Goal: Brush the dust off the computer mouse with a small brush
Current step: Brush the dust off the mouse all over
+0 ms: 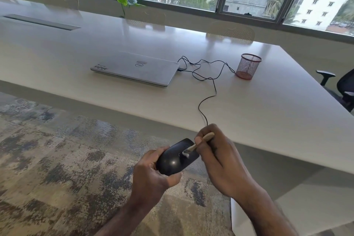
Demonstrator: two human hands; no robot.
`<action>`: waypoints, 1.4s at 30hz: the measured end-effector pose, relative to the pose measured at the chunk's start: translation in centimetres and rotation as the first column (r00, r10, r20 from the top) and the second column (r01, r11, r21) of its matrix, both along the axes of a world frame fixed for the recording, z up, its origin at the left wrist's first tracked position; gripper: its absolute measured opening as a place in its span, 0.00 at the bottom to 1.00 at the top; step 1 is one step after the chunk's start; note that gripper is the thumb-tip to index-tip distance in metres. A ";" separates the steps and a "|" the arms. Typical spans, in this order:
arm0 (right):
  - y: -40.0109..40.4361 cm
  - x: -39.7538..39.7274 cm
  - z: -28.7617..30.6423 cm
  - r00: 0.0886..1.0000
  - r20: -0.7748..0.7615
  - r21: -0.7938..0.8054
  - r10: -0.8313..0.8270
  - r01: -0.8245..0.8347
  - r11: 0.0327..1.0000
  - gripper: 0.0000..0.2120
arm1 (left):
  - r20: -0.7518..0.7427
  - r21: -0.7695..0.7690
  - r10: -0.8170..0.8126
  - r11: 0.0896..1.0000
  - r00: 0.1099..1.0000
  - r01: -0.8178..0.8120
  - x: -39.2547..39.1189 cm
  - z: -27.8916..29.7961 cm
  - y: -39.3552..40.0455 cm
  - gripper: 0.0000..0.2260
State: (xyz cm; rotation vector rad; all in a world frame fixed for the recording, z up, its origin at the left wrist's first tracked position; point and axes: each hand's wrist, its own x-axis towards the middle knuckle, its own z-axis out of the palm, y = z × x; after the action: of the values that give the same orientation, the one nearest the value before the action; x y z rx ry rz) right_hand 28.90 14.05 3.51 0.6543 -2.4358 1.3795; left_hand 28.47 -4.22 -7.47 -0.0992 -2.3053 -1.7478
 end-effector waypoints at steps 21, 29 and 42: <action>0.4 0.3 0.1 0.995 -0.052 0.006 -0.081 0.082 0.997 0.07 | -0.071 -0.005 0.026 1.000 0.997 -0.027 0.7 -0.2 0.1 0.28; 0.2 0.9 0.1 0.997 -0.034 -0.085 -0.063 0.060 0.995 0.03 | -0.070 0.004 0.024 1.000 0.997 -0.024 0.8 -0.9 -0.1 0.27; -0.5 2.0 -0.3 0.999 -0.031 -0.056 -0.006 0.004 0.998 0.04 | -0.101 0.045 -0.004 0.999 0.995 0.009 1.5 -0.8 0.1 0.26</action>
State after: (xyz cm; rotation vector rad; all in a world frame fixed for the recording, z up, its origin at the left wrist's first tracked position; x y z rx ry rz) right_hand 30.86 13.58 3.24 0.6508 -2.3640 1.4187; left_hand 30.00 -4.12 -8.24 -0.1830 -2.1954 -1.7546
